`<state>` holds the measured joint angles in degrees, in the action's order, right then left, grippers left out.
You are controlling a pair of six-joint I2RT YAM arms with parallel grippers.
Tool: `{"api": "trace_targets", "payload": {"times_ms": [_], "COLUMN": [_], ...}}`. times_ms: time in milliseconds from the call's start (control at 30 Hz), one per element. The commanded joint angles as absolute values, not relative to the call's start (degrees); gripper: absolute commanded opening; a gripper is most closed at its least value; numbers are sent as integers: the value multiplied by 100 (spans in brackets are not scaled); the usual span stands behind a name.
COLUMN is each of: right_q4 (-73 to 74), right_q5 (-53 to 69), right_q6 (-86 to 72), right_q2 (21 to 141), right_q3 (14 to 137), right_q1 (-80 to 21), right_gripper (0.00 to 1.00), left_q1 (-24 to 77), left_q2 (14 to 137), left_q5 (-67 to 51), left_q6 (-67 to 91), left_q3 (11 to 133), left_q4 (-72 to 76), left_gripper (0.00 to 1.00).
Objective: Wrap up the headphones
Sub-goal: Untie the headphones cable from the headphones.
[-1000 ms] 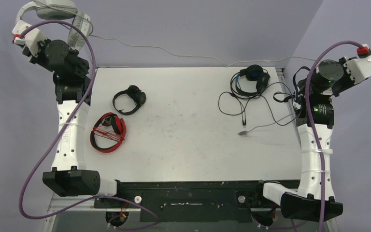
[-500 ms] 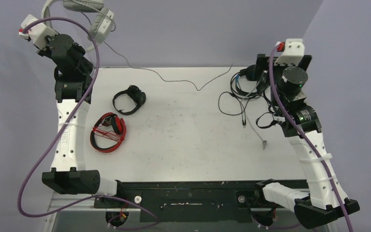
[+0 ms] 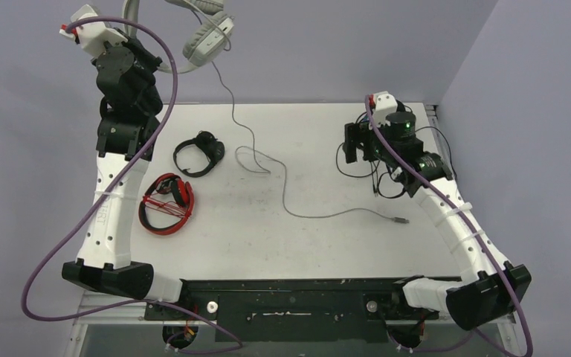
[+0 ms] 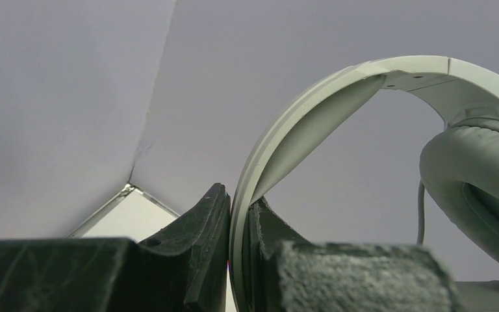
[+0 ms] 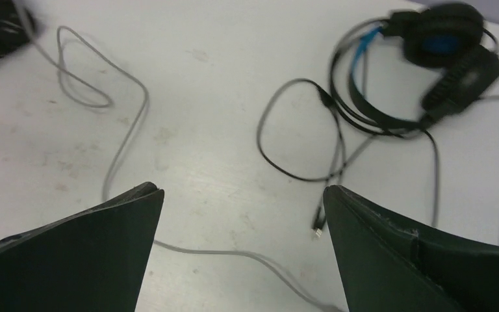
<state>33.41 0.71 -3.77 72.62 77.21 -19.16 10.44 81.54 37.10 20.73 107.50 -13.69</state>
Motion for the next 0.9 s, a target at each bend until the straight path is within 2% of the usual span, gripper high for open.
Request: {"api": "trace_targets", "payload": {"times_ms": [0, 100, 233, 567, 733, 867], "right_q4": [1277, -552, -1961, -2942, -3767, -3672], "right_q5": [2303, 3108, 3157, 2922, 2068, 1375], "right_q6": [-367, -413, -250, -598, -971, -1066], "right_q2": [6486, 6707, 7658, 10374, 11136, 11788], "right_q3": [6755, 6318, 6654, 9060, 9558, 10339], "right_q1": [-1974, -2188, -2791, -3925, -4106, -4139], "right_gripper": [100, 99, 98, 95, 92, 93], "left_q1": [1116, 1172, 1207, 1267, 1287, 1308], "left_q2": [8035, 7986, 7960, 7971, 7987, 7975], "left_q5": [3350, 3239, 3119, 2881, 2772, 2724], "left_q6": [2531, 2622, 2691, 2901, 2955, 2999], "left_q3": [11211, 11237, 11327, 11326, 11370, 11389], "left_q4": [-995, -1038, -1136, -1237, -1307, -1327], "left_gripper": [0, 0, 0, 0, 0, 0]}}
